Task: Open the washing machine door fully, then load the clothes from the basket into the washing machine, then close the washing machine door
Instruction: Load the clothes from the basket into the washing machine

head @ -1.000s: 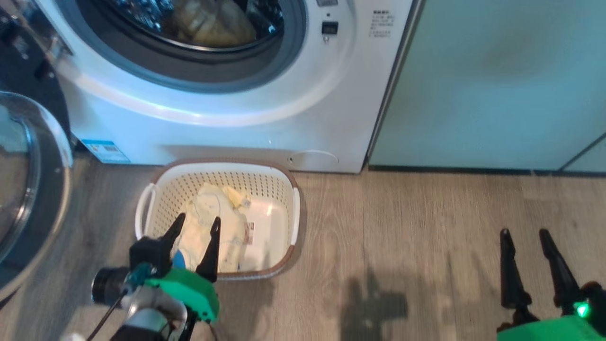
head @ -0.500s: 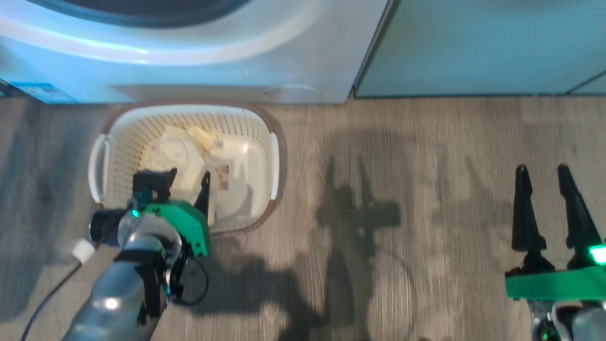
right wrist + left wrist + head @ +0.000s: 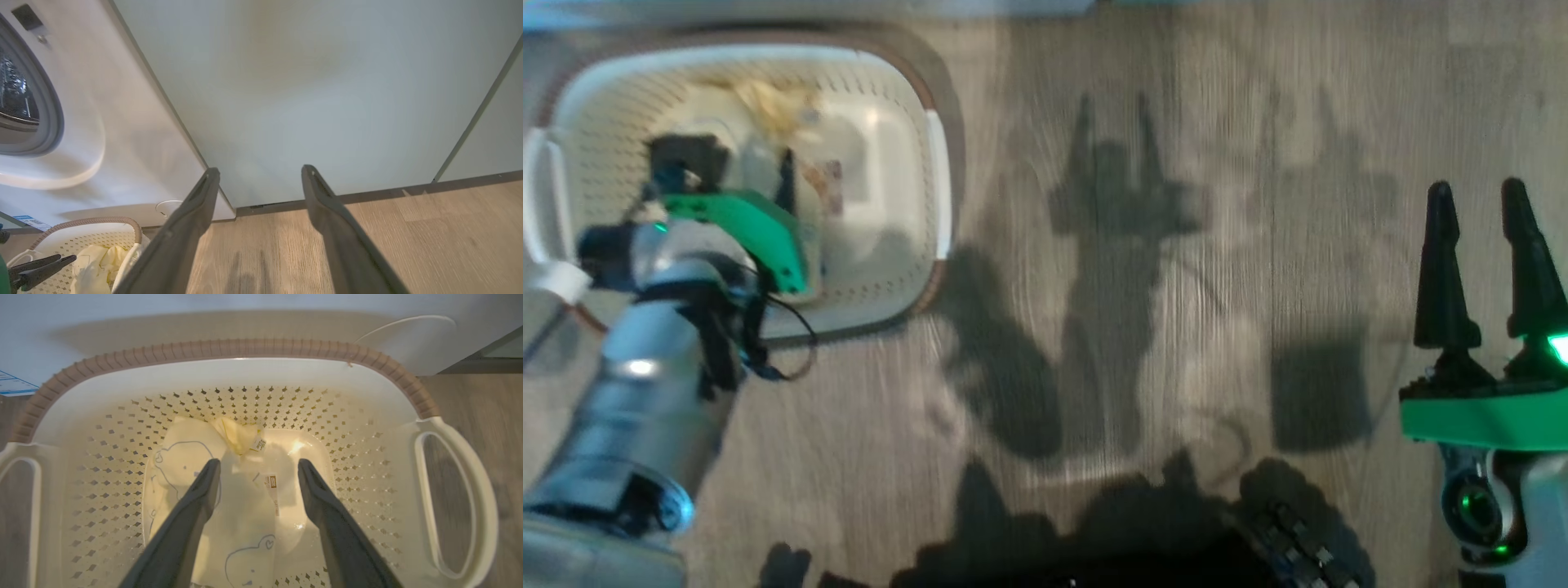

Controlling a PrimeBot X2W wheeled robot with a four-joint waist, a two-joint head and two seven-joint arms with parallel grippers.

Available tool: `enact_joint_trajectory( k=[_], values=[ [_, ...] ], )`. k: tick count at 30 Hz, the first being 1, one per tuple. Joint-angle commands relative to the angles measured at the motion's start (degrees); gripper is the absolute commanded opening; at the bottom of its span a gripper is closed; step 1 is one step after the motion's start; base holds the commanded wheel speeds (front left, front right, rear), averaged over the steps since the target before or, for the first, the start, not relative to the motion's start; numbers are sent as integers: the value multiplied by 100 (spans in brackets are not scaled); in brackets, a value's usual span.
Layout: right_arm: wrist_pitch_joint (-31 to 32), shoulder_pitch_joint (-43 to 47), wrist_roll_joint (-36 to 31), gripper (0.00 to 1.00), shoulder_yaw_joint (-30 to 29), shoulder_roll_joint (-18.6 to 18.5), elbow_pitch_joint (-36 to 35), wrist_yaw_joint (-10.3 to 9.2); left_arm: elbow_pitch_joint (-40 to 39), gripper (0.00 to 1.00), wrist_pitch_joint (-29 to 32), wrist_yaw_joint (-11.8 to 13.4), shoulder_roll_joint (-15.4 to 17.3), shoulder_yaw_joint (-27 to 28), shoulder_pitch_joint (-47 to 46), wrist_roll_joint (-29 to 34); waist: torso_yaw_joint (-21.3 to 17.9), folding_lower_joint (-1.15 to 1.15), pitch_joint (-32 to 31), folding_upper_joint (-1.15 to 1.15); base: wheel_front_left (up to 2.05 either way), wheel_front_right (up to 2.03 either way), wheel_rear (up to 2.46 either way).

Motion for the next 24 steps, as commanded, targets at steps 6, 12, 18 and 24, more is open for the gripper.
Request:
enact_joint_trajectory(
  k=[6, 12, 18, 24],
  values=[
    [-37, -199, 202, 100, 95, -55, -236, -16, 451, 100, 66, -25, 506, 189, -541, -40, -352, -2, 1011, 0, 0, 0, 0],
    [-37, -334, 321, 100, 232, -55, -218, -16, 767, 100, 156, -70, 773, 152, -950, -4, -503, -2, 1386, 0, 0, 0, 0],
    [-37, -369, 388, 100, 333, -55, -232, -16, 1134, 18, 454, 51, 886, 199, -1204, -95, -587, -2, 1545, 0, 0, 0, 0],
    [-37, -389, 402, 100, 325, -55, -223, -16, 1220, 0, 444, 62, 889, 168, -1256, -110, -575, -2, 1541, 0, 0, 0, 0]
  ],
)
